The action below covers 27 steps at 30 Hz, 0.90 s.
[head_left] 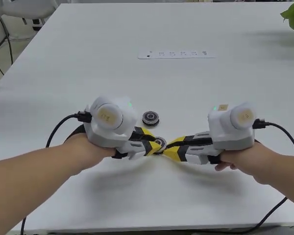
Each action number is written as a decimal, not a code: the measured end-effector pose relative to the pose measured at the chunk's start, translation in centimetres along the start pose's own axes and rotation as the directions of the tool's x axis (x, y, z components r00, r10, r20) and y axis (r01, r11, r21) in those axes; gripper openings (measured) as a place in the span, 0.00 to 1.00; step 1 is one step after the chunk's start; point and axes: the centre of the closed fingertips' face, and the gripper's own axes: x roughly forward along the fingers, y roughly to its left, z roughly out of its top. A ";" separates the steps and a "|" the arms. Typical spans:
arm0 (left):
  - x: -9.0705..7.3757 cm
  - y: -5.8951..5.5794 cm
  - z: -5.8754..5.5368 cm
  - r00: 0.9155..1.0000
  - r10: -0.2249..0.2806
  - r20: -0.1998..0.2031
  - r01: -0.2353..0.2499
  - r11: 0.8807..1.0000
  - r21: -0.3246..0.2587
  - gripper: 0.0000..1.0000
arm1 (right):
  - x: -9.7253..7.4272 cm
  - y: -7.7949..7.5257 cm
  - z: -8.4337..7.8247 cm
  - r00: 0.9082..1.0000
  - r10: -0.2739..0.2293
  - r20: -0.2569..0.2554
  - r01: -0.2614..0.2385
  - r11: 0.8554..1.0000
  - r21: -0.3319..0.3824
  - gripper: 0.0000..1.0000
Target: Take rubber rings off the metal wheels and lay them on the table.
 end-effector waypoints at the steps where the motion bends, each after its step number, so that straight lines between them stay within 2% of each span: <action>1: 0.0 0.0 0.0 1.000 0.001 0.001 -0.001 1.000 -0.002 0.07 | 0.0 0.0 0.0 1.000 0.000 0.000 0.000 1.000 -0.001 0.08; 8: 0.0 0.0 0.0 1.000 0.006 0.004 -0.006 1.000 -0.006 0.07 | 0.0 -0.1 0.0 1.000 -0.011 0.000 0.011 1.000 -0.020 0.01; 14: 0.0 0.0 0.0 1.000 0.010 0.003 -0.010 1.000 -0.007 0.07 | 0.0 -0.4 0.0 1.000 -0.020 -0.002 0.020 1.000 -0.014 0.00; 20: 0.0 0.0 0.0 1.000 0.020 -0.001 -0.020 1.000 0.001 0.07 | 0.0 -0.7 0.0 0.999 -0.036 -0.002 0.036 0.999 0.040 0.00; 23: 0.0 0.1 0.0 1.000 0.024 -0.004 -0.024 1.000 0.003 0.07 | 0.0 -0.8 -0.1 0.999 -0.038 0.008 0.037 0.995 0.095 0.00; 27: 0.0 0.1 0.0 1.000 0.026 -0.005 -0.026 1.000 0.004 0.07 | -0.2 -0.9 0.0 0.999 -0.039 0.015 0.037 0.992 0.120 0.00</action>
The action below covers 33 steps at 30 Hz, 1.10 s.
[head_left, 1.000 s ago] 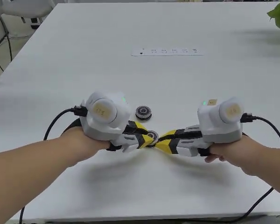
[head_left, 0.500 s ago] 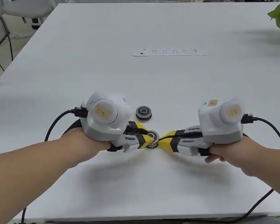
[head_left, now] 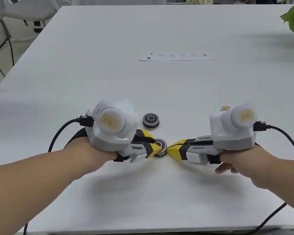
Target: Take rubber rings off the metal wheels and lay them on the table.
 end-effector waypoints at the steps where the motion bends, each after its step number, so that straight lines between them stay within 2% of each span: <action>1: 0.0 0.0 0.0 1.000 0.000 0.000 0.000 1.000 0.000 0.07 | -0.1 -0.1 0.0 1.000 -0.005 0.002 0.005 1.000 0.002 0.00; 4: 0.0 0.0 0.0 1.000 0.002 0.000 -0.002 1.000 -0.001 0.07 | -0.3 -0.5 0.5 0.999 -0.015 0.029 0.013 0.999 0.049 0.00; 9: 0.0 0.0 0.0 1.000 0.004 -0.003 -0.004 1.000 -0.002 0.07 | -0.2 -0.6 0.8 0.999 -0.023 0.045 0.019 0.997 0.076 0.00; 19: 0.0 0.0 -0.1 1.000 0.010 -0.003 -0.010 1.000 -0.004 0.06 | -0.3 -0.3 1.6 0.996 -0.014 0.088 0.000 0.988 0.153 0.00; 33: 0.0 -0.1 -0.1 1.000 0.023 0.004 -0.023 1.000 -0.006 0.06 | -0.3 0.8 2.0 0.996 0.002 0.093 -0.018 0.985 0.172 0.00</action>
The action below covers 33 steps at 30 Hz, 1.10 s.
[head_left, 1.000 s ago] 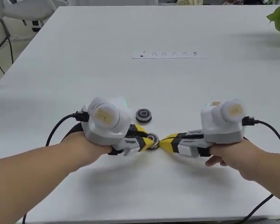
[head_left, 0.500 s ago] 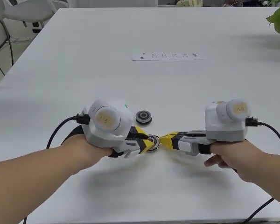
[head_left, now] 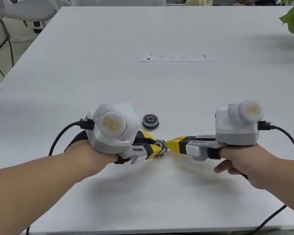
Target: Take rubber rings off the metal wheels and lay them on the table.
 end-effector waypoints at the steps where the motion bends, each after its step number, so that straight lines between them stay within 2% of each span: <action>1: 0.0 0.0 0.0 1.000 0.000 0.001 0.000 1.000 -0.001 0.06 | 0.1 0.1 0.0 1.000 0.002 0.000 -0.002 1.000 -0.002 0.00; 10: 0.0 0.0 0.0 1.000 0.002 0.001 -0.002 1.000 -0.005 0.06 | 0.5 0.7 0.2 1.000 0.027 0.007 -0.027 1.000 0.000 0.00; 11: 0.0 0.0 0.0 1.000 0.002 0.001 -0.002 1.000 -0.006 0.06 | 0.6 1.2 0.3 0.998 0.055 0.012 -0.054 0.998 -0.009 0.00; 12: 0.0 0.0 0.0 1.000 0.002 0.001 -0.002 1.000 -0.005 0.06 | 0.7 1.1 0.5 0.999 0.039 0.015 -0.039 0.999 -0.021 0.00; 22: 0.1 -0.1 0.0 1.000 -0.004 0.002 0.004 1.000 -0.007 0.07 | 0.5 0.1 0.4 1.000 0.012 0.012 -0.011 0.999 -0.040 0.00; 33: 0.1 -0.1 0.0 1.000 -0.010 -0.007 0.010 1.000 -0.016 0.07 | 0.4 -0.1 0.1 1.000 0.009 0.002 -0.009 0.999 -0.049 0.00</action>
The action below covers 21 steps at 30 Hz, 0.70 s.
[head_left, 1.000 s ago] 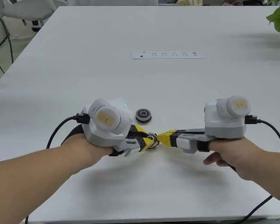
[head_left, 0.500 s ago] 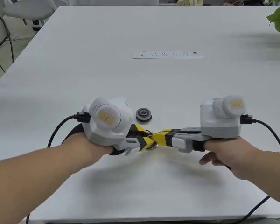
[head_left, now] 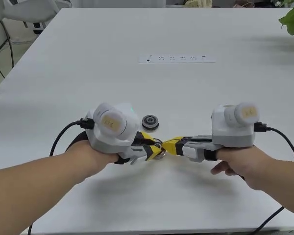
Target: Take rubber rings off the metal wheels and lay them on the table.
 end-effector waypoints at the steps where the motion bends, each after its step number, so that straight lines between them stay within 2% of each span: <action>1: 0.0 0.0 0.0 1.000 0.000 -0.004 0.000 1.000 0.006 0.07 | 0.0 0.0 0.0 1.000 0.001 0.000 -0.001 1.000 0.000 0.00; 7: -0.1 0.0 0.1 1.000 -0.007 -0.018 0.008 0.999 0.036 0.08 | 0.0 0.1 0.0 1.000 0.002 -0.001 -0.002 1.000 -0.003 0.00; 11: -0.5 0.2 0.4 1.000 -0.007 -0.002 0.007 1.000 0.028 0.09 | 0.0 0.1 0.2 1.000 0.003 0.006 -0.003 1.000 0.000 0.00; 21: -1.7 -0.5 1.1 0.999 -0.027 0.026 0.026 0.999 0.038 0.14 | -0.2 0.6 0.6 1.000 0.010 0.020 -0.011 1.000 0.006 0.00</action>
